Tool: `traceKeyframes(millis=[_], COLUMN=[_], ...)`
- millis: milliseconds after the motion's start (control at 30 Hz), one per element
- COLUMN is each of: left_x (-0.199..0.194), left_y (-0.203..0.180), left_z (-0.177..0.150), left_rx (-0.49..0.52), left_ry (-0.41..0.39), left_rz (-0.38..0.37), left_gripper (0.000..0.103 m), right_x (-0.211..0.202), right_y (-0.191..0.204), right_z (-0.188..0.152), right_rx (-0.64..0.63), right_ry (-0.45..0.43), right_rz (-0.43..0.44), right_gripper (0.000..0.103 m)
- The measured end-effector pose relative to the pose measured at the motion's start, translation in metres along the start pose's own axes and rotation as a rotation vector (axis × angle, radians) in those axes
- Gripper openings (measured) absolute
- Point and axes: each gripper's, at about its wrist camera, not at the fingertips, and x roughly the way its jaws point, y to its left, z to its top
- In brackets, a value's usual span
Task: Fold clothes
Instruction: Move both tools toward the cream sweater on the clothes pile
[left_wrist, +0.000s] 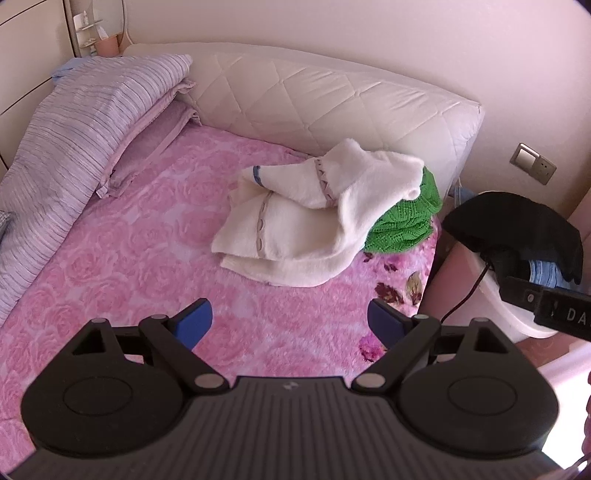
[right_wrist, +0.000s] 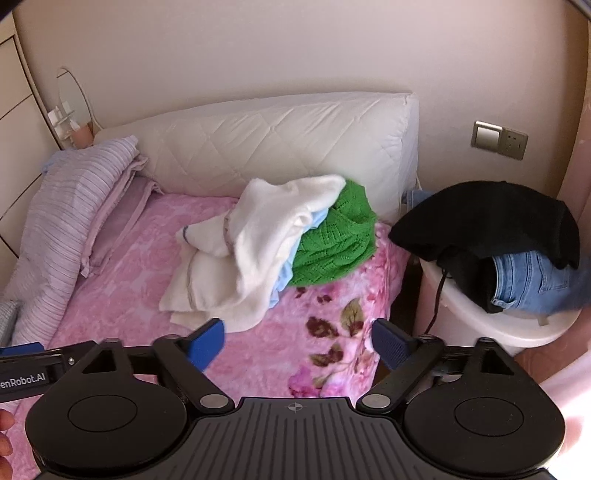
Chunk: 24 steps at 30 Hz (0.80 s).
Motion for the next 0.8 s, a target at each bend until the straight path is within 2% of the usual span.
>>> traceKeyframes(millis=[67,333,800], left_x=[0.003,0.030,0.078], left_y=[0.004,0.011,0.000], left_z=[-0.002,-0.002,0.037], left_rx=[0.004,0.007,-0.034], left_ry=[0.008,0.063,0.106], left_rz=[-0.007,-0.005,0.012], left_gripper=[0.089,0.089,0.087], right_x=[0.002,0.028,0.075], right_y=[0.002,-0.002,-0.011], right_z=[-0.001,-0.003,0.037], right_rx=[0.000,0.029,-0.033], right_ry=[0.006,0.069,0.097], right_rz=[-0.010,-0.041,-0.029], right_gripper=[0.077,0.077,0.077])
